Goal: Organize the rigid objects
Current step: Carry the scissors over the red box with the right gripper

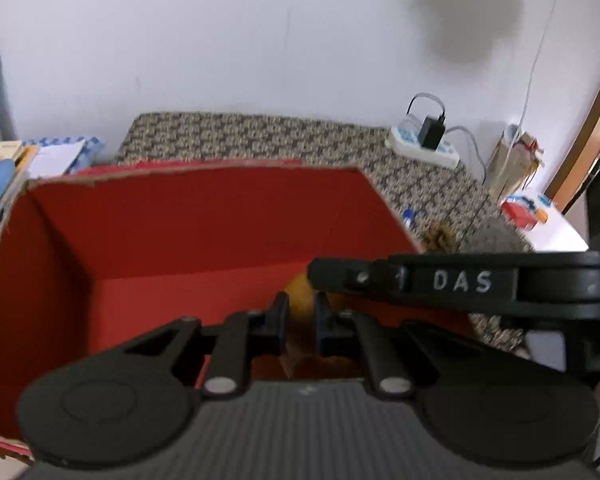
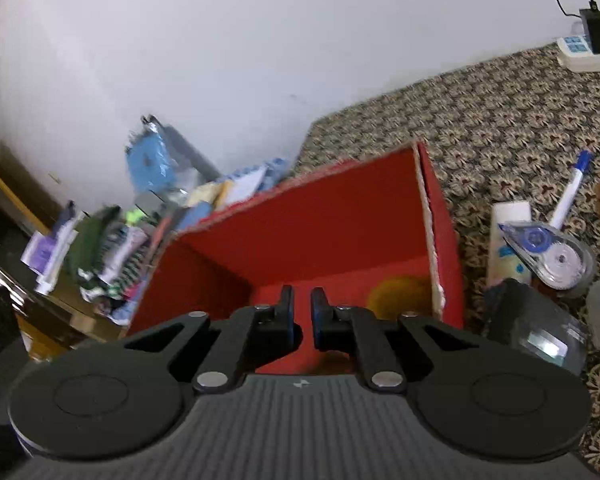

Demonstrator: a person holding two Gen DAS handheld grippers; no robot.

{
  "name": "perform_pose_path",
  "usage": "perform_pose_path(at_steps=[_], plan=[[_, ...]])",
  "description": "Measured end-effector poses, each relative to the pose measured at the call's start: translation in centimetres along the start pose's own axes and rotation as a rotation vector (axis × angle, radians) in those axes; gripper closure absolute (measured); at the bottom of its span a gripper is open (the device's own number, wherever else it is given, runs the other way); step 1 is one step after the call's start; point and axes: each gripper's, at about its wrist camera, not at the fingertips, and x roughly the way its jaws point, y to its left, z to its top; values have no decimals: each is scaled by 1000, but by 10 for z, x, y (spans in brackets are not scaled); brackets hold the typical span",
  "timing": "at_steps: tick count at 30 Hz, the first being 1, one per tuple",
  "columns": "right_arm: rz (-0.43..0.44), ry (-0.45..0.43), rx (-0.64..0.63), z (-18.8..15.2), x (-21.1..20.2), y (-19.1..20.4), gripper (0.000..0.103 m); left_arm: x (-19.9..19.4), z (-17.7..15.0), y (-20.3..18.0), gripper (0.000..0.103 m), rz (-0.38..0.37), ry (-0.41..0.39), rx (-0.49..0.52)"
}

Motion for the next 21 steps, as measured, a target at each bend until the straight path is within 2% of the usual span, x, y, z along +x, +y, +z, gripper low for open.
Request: perform_pose_path(at_steps=[5, 12, 17, 21], plan=[[-5, -12, -30, -2, -1, 1, 103, 6, -6, 2, 95, 8, 19, 12], [-62, -22, -160, -9, 3, 12, 103, 9, -9, 8, 95, 35, 46, 8], [-35, -13, -123, -5, 0, 6, 103, 8, -7, 6, 86, 72, 60, 9], [-47, -11, -117, -5, -6, 8, 103, 5, -3, 1, 78, 123, 66, 22]])
